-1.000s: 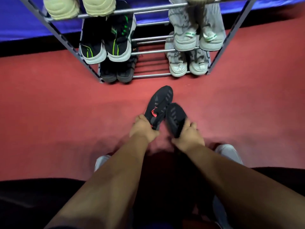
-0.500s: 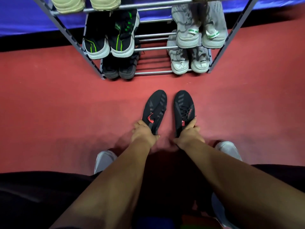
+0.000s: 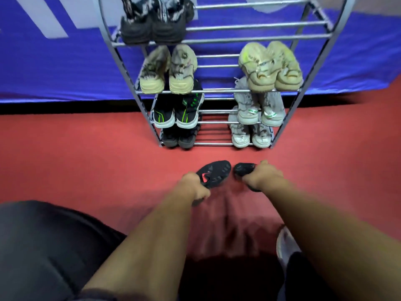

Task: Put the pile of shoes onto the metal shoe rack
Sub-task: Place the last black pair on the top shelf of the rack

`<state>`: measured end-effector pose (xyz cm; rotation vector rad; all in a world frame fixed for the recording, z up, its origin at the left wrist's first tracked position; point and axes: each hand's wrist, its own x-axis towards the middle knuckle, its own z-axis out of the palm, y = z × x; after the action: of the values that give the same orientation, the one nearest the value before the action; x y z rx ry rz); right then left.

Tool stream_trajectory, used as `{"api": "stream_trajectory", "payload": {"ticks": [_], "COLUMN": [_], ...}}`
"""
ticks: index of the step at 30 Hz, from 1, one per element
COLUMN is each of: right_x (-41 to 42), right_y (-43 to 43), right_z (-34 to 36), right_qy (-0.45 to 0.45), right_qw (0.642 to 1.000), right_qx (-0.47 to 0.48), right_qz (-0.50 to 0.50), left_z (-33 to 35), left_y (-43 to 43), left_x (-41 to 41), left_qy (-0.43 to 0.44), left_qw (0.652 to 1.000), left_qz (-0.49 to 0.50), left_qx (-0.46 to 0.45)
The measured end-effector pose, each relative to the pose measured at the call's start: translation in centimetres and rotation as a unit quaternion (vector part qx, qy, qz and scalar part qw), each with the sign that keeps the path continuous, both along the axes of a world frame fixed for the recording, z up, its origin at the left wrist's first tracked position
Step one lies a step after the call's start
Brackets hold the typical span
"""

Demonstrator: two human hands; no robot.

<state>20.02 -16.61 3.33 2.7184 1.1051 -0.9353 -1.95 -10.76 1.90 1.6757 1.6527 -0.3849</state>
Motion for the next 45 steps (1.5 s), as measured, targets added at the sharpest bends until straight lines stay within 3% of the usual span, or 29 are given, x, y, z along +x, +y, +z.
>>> {"api": "stream_trajectory", "payload": {"ticks": [4, 8, 14, 19, 24, 30, 36, 45], "right_x": [1.1, 2.6, 3.5, 3.7, 3.3, 4.5, 8.1, 10.9], "right_y": [1.7, 1.5, 0.5, -0.2, -1.1, 0.1, 4.4, 11.5], "right_z": [8.6, 16.3, 28.4, 34.0, 36.0, 34.6, 31.3, 27.3], "right_qy": [-0.015, -0.007, 0.007, 0.004, 0.011, 0.012, 0.016, 0.003], "right_qw": [0.994, 0.993, 0.979, 0.940, 0.886, 0.845, 0.829, 0.834], "right_qx": [-0.026, 0.008, 0.184, 0.341, 0.461, 0.533, 0.558, 0.546], "right_qz": [0.104, 0.120, 0.084, 0.004, -0.043, -0.038, -0.043, -0.085], "left_z": [8.1, 16.1, 27.4, 32.9, 34.4, 34.0, 32.9, 30.2], "left_y": [1.4, 2.2, 3.7, 3.5, 3.4, 4.9, 8.1, 14.8], "left_x": [0.8, 0.9, 0.8, 0.5, 2.2, 6.4, 10.7, 15.8], "left_qy": [0.006, 0.014, -0.033, -0.141, -0.239, -0.276, -0.283, -0.281], "left_qw": [0.998, 0.993, 0.983, 0.970, 0.937, 0.910, 0.894, 0.886], "left_qz": [-0.049, -0.090, -0.101, -0.041, 0.037, 0.064, 0.071, 0.091], "left_qx": [0.029, 0.080, 0.149, 0.191, 0.251, 0.303, 0.339, 0.358]}}
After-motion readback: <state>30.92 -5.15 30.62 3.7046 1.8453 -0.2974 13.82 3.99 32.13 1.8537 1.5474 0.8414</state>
